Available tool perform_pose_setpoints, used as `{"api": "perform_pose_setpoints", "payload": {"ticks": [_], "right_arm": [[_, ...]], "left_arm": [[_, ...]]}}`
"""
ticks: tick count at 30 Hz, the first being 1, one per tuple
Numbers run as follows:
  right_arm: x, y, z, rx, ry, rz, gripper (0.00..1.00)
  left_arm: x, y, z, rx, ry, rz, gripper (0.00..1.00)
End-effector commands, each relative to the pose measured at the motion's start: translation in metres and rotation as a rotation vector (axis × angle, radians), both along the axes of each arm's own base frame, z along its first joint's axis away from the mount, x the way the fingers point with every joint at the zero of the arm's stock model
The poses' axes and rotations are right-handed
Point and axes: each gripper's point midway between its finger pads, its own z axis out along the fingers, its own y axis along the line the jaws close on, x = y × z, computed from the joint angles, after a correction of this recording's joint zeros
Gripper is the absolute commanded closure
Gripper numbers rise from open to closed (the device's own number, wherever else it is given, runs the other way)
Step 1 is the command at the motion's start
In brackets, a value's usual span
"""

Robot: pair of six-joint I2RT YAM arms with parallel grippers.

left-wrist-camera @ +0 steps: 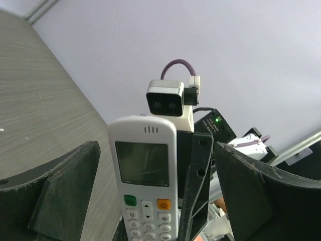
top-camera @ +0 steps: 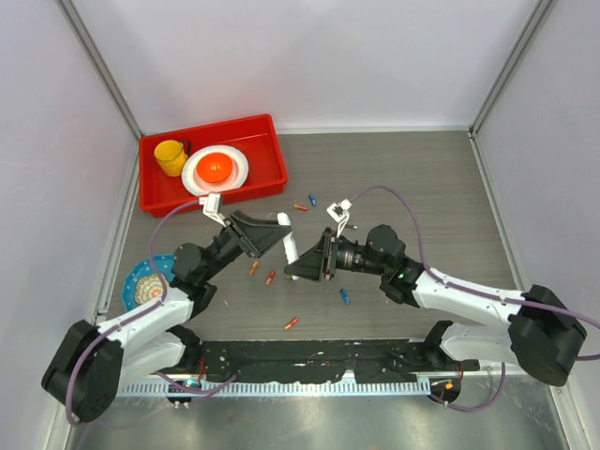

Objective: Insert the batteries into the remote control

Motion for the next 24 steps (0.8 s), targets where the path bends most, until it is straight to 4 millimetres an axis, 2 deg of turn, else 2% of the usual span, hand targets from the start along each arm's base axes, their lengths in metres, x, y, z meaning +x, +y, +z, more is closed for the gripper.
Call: {"api": "perform_pose_setpoints", "payload": {"ticks": [1, 2, 3, 4, 5, 6, 7, 8, 12, 15, 18, 24], "right_arm": [[0.006, -0.012, 0.032, -0.089, -0.164, -0.058, 0.83], [0.008, -0.022, 0.008, -0.225, -0.177, -0.071, 0.84], [0.010, -0.029, 0.007, -0.276, -0.203, -0.098, 0.84], [0.016, -0.033, 0.017, -0.309, -0.236, -0.135, 0.85], [0.025, -0.049, -0.004, -0.444, -0.250, -0.186, 0.86], [0.029, -0.055, -0.008, -0.502, -0.264, -0.217, 0.86], [0.034, -0.059, -0.004, -0.541, -0.290, -0.244, 0.86], [0.041, -0.072, -0.019, -0.648, -0.289, -0.296, 0.87], [0.054, -0.088, -0.031, -0.824, -0.368, -0.379, 0.88], [0.060, -0.094, -0.032, -0.848, -0.370, -0.445, 0.89], [0.060, -0.091, -0.033, -0.843, -0.370, -0.455, 0.89], [0.057, -0.086, -0.034, -0.834, -0.356, -0.454, 0.89]], "left_arm": [[0.016, 0.011, 0.017, 0.074, 0.003, 0.123, 0.00], [0.021, 0.017, 0.019, 0.087, 0.006, 0.172, 0.00], [0.021, 0.022, 0.023, 0.113, -0.018, 0.207, 0.00], [0.026, 0.024, 0.018, 0.171, 0.017, 0.231, 0.00], [0.030, 0.027, 0.017, 0.206, 0.025, 0.259, 0.00], [0.034, 0.028, 0.013, 0.264, 0.015, 0.280, 0.00], [0.039, 0.028, 0.004, 0.329, 0.067, 0.288, 0.00], [0.042, 0.029, -0.002, 0.359, 0.087, 0.301, 0.00], [0.055, 0.032, -0.020, 0.421, 0.161, 0.391, 0.06], [0.053, 0.019, -0.027, 0.465, 0.173, 0.386, 0.15], [0.049, 0.000, -0.028, 0.485, 0.165, 0.360, 0.19], [0.041, -0.030, -0.024, 0.460, 0.139, 0.319, 0.19]]}}
